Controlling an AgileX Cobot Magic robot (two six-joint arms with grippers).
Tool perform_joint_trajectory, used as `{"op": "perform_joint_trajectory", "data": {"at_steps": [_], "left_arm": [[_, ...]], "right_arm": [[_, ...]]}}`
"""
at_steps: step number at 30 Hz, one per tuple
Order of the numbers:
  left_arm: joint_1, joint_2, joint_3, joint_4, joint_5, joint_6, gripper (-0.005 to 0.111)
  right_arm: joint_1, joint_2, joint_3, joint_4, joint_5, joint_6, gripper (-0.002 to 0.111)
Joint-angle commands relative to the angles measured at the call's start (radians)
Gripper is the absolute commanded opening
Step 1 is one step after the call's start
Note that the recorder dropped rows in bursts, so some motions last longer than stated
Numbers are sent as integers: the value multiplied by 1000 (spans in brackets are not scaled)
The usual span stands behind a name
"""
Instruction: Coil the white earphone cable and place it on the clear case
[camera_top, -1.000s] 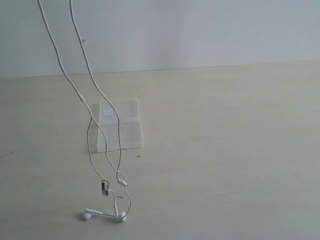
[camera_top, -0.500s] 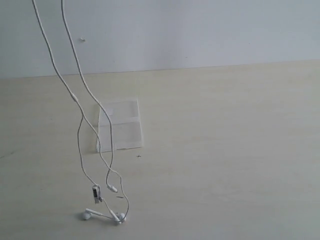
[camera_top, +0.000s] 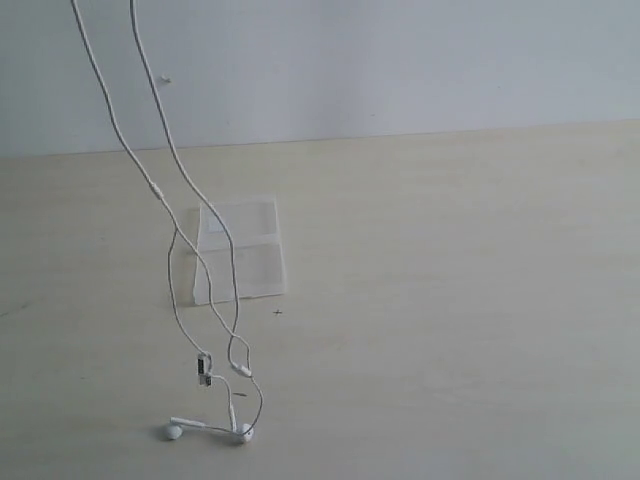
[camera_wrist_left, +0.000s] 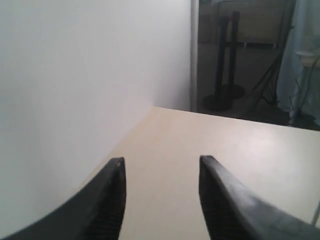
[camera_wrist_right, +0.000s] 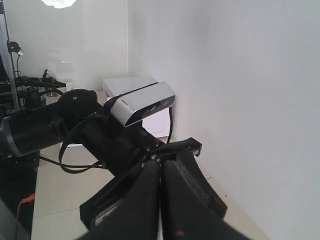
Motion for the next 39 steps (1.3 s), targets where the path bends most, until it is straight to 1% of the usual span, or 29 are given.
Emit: {"op": "perform_joint_trajectory", "data": {"at_steps": [1, 6, 11, 17, 21, 22, 23, 25, 28, 30, 33, 38, 39], "left_arm": [[-66, -2, 2, 14, 2, 41, 49], [-64, -17, 2, 39, 2, 32, 60], [-64, -76, 2, 73, 2, 5, 60], [-64, -130, 2, 80, 2, -3, 60], [-66, -125, 2, 64, 2, -2, 60], [-66, -125, 2, 77, 2, -2, 60], [-66, -127, 2, 126, 2, -2, 60], [-66, -127, 2, 184, 2, -30, 60], [-66, -129, 2, 216, 2, -36, 60], [-66, -137, 2, 279, 2, -42, 60], [-66, -144, 2, 315, 2, -80, 60], [-66, -155, 2, 252, -28, -93, 60], [-66, -153, 2, 221, -23, -101, 60]], "right_arm": [[3, -1, -11, 11, -3, -7, 0], [3, -1, -11, 3, -7, -7, 0], [3, 9, -11, -64, -5, -1, 0], [3, 56, -11, -58, -3, -31, 0], [3, 60, -11, -51, -3, -47, 0], [3, 60, -11, -67, -6, -47, 0], [3, 58, -11, -114, -6, -47, 0], [3, 58, -11, -145, -4, -39, 0], [3, 58, -11, -150, -10, -36, 0], [3, 58, -11, -193, -25, -21, 0], [3, 58, -11, -202, -36, -21, 0], [3, 58, -11, -202, -34, -21, 0], [3, 58, -11, -202, -34, -21, 0]]}}
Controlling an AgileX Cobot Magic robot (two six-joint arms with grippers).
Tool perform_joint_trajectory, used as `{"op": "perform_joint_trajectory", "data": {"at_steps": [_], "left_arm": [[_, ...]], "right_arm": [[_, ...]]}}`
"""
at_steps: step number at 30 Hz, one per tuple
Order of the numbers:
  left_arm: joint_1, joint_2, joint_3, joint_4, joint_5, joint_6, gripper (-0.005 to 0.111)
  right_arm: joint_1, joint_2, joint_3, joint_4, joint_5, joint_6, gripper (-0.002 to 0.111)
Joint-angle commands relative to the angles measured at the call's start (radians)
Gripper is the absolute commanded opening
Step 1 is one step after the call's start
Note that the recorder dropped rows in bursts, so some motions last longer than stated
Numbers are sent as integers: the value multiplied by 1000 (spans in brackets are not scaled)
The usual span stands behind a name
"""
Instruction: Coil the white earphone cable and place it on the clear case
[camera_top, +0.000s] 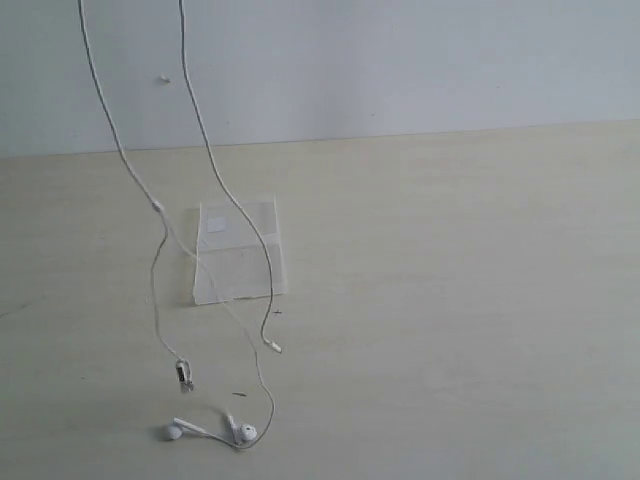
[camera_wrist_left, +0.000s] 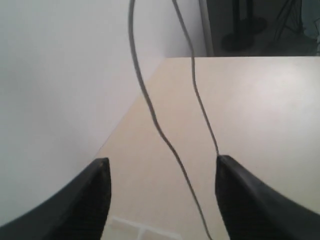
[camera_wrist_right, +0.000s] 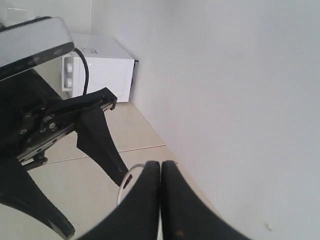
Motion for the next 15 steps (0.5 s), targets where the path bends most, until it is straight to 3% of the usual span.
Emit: {"op": "perform_joint_trajectory", "data": {"at_steps": [1, 15], "left_arm": [[-7, -7, 2, -92, 0, -20, 60], [-8, -6, 8, -139, 14, -18, 60]], "right_arm": [[3, -1, -5, -9, -14, 8, 0], [3, -1, -5, 45, -12, 1, 0]]}}
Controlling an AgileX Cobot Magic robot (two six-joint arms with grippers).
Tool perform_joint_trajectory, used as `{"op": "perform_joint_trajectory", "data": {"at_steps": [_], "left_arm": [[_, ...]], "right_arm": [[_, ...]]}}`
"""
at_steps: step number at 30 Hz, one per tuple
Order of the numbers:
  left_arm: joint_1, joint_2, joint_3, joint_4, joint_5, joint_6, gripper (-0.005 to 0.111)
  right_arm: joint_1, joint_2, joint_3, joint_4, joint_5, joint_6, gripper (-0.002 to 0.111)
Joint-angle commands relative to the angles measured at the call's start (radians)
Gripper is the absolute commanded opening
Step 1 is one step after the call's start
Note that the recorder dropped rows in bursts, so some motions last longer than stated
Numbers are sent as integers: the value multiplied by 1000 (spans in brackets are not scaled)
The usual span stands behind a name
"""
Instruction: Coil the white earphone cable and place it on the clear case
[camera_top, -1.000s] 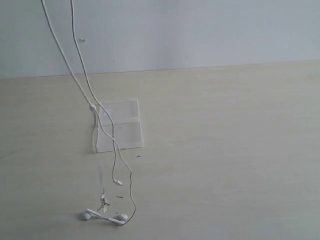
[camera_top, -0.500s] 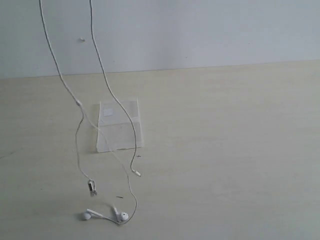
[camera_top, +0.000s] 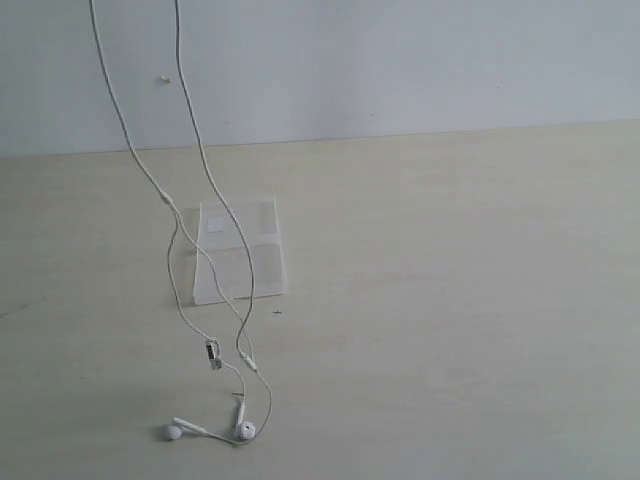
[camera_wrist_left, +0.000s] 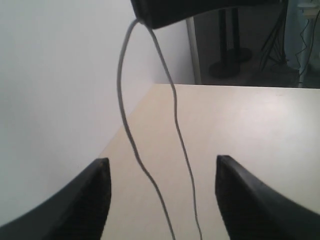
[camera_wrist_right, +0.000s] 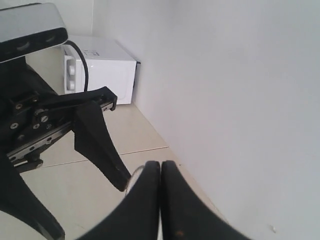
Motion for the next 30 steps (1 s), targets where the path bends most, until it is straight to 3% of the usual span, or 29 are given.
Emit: {"op": "perform_joint_trajectory", "data": {"at_steps": [1, 30], "left_arm": [[-8, -3, 17, -54, 5, -3, 60], [-8, 70, 62, -178, 5, 96, 56]], "right_arm": [[3, -1, -5, 38, -12, -1, 0], [3, -1, -5, 145, -47, -40, 0]]}}
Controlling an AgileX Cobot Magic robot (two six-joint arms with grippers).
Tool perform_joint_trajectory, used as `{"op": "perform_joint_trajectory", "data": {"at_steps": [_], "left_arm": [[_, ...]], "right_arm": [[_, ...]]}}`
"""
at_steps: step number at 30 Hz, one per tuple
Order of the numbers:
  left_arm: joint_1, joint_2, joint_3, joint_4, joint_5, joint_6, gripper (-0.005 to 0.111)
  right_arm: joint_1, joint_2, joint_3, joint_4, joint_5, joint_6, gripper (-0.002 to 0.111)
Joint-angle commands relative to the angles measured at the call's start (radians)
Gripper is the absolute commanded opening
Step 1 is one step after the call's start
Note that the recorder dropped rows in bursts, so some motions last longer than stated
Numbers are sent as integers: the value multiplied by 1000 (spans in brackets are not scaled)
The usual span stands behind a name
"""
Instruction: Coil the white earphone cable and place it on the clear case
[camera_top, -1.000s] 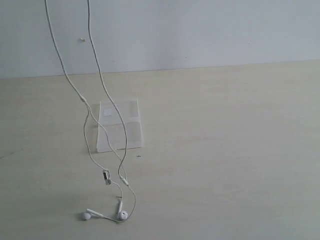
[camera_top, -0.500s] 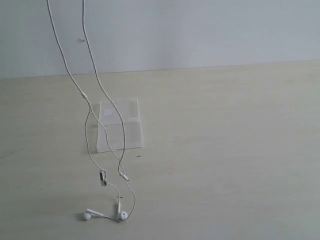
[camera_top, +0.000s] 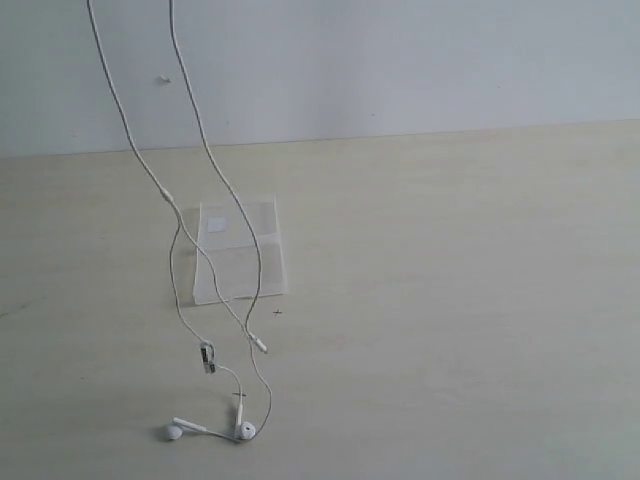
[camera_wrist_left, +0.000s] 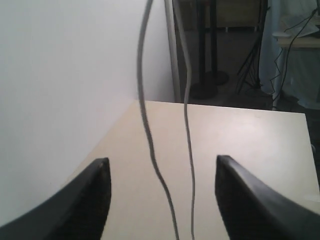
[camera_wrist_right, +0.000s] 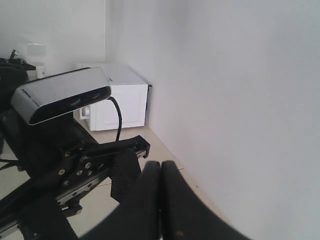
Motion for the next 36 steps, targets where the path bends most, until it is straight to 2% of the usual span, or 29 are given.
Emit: {"op": "perform_joint_trajectory", "data": {"at_steps": [1, 7, 14, 20, 29, 32, 36], "left_arm": [[-8, 19, 4, -35, -3, 20, 52], [-8, 29, 4, -35, -3, 37, 22], [-8, 31, 4, 10, -3, 43, 0], [-8, 31, 4, 24, -3, 64, 0], [-6, 30, 4, 127, -3, 9, 0], [-6, 28, 4, 163, -6, -23, 0], [-6, 10, 4, 178, -3, -73, 0]], "right_arm": [[3, -1, -5, 38, -12, -27, 0], [3, -3, -5, 42, -3, -29, 0], [3, -3, -5, 42, -5, -29, 0], [3, -3, -5, 11, 23, -4, 0], [3, -3, -3, -358, 190, 344, 0], [1, -5, 57, -393, 232, 376, 0], [1, -34, 218, -394, 169, 376, 0]]}}
